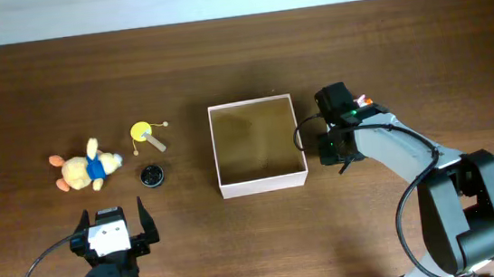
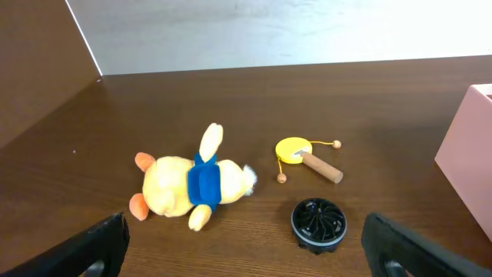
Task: Pack container
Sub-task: 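Lift the orange ball with right gripper and carry it over the box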
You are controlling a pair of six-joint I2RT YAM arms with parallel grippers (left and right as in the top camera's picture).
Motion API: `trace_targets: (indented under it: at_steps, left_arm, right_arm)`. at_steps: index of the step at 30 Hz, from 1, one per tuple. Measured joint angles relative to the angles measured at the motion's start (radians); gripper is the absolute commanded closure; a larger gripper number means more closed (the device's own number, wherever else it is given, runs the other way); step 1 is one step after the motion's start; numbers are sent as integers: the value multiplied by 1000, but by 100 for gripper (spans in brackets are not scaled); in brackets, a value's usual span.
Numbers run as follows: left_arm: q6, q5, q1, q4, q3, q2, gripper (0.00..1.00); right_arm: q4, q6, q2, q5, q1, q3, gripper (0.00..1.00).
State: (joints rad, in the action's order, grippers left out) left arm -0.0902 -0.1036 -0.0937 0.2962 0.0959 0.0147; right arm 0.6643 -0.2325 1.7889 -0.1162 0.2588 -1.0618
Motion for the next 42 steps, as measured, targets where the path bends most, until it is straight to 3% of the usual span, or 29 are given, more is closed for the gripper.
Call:
trace_targets:
  at_steps: [9, 28, 42]
  left_arm:
    - [0, 0, 0, 0, 0, 0, 1]
    - [0, 0, 0, 0, 0, 0, 1]
    - [0, 0, 0, 0, 0, 0, 1]
  right_arm:
    - [87, -5, 0, 0, 0, -65, 62]
    - [422, 13, 0, -1, 13, -555, 63]
    - [312, 35, 1, -7, 243, -614, 63]
